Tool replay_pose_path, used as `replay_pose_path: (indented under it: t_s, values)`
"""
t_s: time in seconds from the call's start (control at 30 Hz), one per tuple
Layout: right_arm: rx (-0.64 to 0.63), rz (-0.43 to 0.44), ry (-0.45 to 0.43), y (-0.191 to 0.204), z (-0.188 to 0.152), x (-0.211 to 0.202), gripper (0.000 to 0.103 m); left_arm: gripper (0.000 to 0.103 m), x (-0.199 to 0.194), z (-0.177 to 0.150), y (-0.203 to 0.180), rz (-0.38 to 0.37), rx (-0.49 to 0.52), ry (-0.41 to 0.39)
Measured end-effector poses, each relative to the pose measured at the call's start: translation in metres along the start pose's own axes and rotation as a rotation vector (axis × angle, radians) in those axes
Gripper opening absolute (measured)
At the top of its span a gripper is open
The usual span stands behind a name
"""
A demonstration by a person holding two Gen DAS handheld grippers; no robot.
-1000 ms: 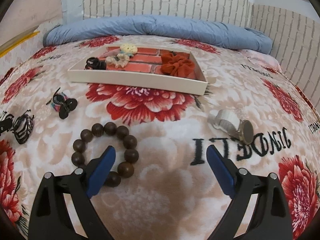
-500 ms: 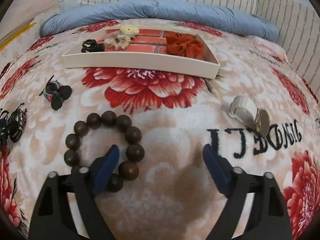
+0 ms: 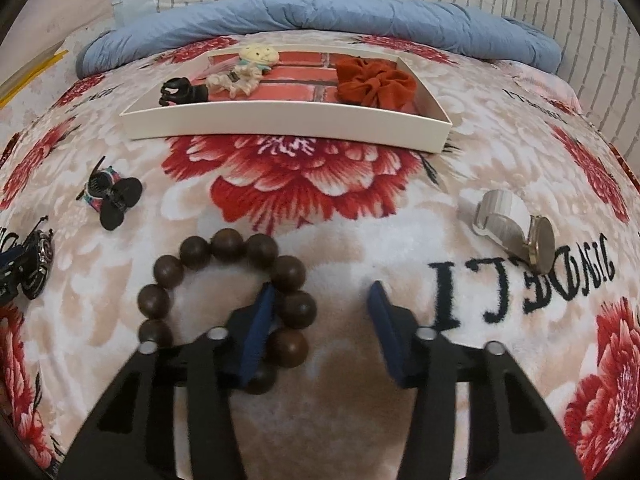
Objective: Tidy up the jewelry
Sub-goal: 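Grasp the black braided bracelet with the left tool while the right tool grasps the wooden bead bracelet, then carry both bracelets into the tray and lower them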
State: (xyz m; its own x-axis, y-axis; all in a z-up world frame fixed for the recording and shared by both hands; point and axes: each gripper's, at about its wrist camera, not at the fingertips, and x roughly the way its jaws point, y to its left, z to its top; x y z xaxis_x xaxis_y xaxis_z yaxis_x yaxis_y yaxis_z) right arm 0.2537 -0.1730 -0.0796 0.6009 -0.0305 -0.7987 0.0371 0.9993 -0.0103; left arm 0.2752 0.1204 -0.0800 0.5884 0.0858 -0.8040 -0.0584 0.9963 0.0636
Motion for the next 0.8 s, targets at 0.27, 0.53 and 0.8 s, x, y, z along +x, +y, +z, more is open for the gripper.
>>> replay_pose_path:
  t_s: [0.27, 0.53, 0.8]
  values:
    - [-0.004, 0.016, -0.005, 0.001, 0.0, 0.0, 0.026, 0.01, -0.003, 0.0, -0.001, -0.005, 0.0, -0.01]
    - [0.005, 0.03, -0.013, 0.0, 0.0, -0.002, 0.022, 0.008, -0.005, -0.001, 0.0, 0.001, 0.0, -0.019]
    - [0.023, 0.062, -0.07, -0.006, 0.005, -0.015, 0.019, 0.008, -0.021, 0.006, -0.002, -0.003, -0.01, -0.058]
